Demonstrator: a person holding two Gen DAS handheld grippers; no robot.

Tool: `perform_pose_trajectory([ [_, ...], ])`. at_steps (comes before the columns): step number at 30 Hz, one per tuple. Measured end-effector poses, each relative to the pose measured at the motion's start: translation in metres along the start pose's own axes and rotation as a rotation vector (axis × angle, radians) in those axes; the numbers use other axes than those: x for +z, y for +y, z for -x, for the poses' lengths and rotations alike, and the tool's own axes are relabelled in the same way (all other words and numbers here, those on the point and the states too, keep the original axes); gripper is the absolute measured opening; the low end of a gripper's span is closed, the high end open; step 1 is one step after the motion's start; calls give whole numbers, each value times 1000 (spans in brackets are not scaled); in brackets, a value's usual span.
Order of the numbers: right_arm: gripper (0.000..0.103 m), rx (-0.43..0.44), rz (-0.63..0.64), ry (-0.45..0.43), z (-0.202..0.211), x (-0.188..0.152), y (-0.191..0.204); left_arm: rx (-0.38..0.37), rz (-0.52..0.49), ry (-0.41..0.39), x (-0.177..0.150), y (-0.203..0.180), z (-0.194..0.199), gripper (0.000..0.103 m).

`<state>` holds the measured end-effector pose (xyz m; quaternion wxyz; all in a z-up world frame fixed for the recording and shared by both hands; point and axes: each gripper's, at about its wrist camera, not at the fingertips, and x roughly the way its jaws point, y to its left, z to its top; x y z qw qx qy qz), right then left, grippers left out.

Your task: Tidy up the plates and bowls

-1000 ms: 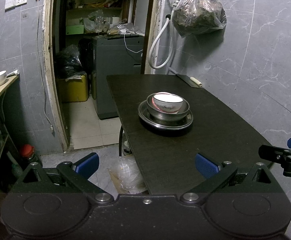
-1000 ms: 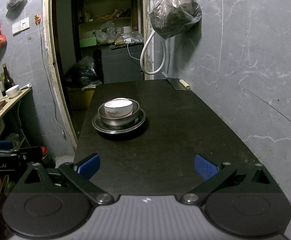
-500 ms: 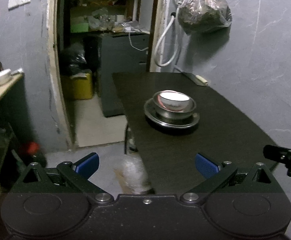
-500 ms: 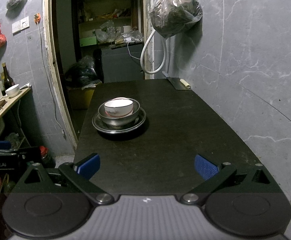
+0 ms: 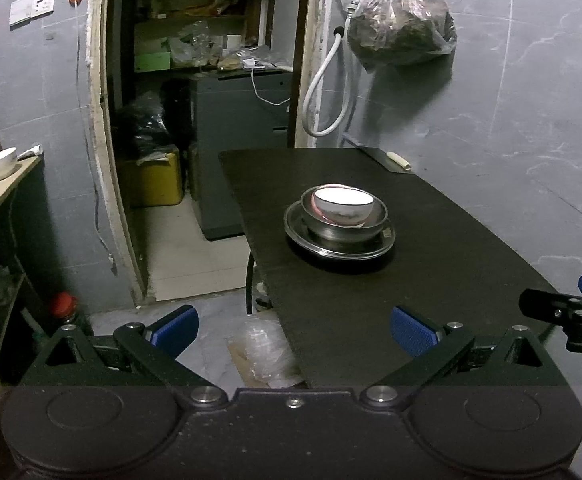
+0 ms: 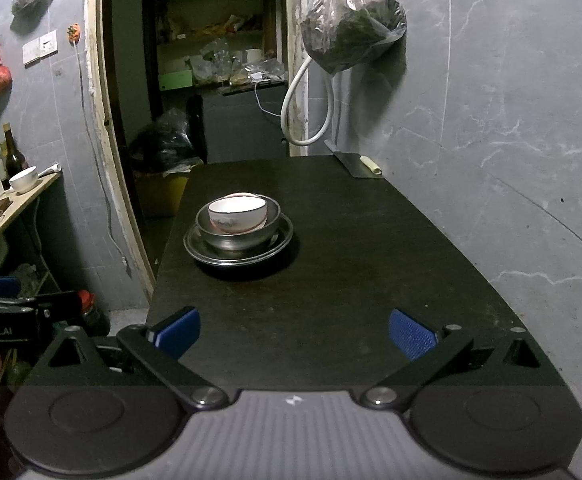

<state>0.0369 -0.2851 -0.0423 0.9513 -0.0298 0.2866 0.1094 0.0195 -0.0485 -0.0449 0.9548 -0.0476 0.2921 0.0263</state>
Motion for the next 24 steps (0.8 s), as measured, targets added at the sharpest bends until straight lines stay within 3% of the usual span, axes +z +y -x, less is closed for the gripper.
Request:
perform_pose_trajectory([
  [24, 103, -5, -4, 23, -10, 4, 2, -1, -3, 17, 6, 3, -13, 102],
])
